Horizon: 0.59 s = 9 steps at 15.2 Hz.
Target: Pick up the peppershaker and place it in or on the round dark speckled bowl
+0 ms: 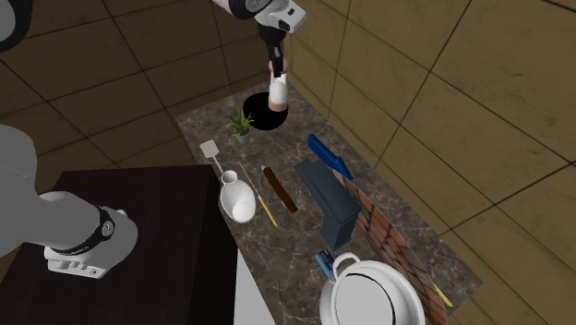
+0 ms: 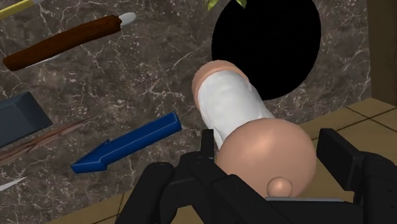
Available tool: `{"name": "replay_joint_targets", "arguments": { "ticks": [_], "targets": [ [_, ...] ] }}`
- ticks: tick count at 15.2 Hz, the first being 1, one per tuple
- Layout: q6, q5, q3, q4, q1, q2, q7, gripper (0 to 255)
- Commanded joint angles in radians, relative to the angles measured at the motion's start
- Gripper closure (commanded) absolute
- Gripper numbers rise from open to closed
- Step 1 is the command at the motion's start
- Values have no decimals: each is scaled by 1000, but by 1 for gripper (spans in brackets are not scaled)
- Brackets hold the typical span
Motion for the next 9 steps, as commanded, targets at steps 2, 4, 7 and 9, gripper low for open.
{"name": "replay_joint_targets", "arguments": {
  "ticks": [2,4,7,9],
  "targets": [
    [-30,-17,14,40,48,4,71,255],
    [-54,-30,22,76,82,14,116,255],
    [-94,-52,32,141,133,36,183,255],
    [-103,-65,36,168,159,53,215,255]
  ]
}}
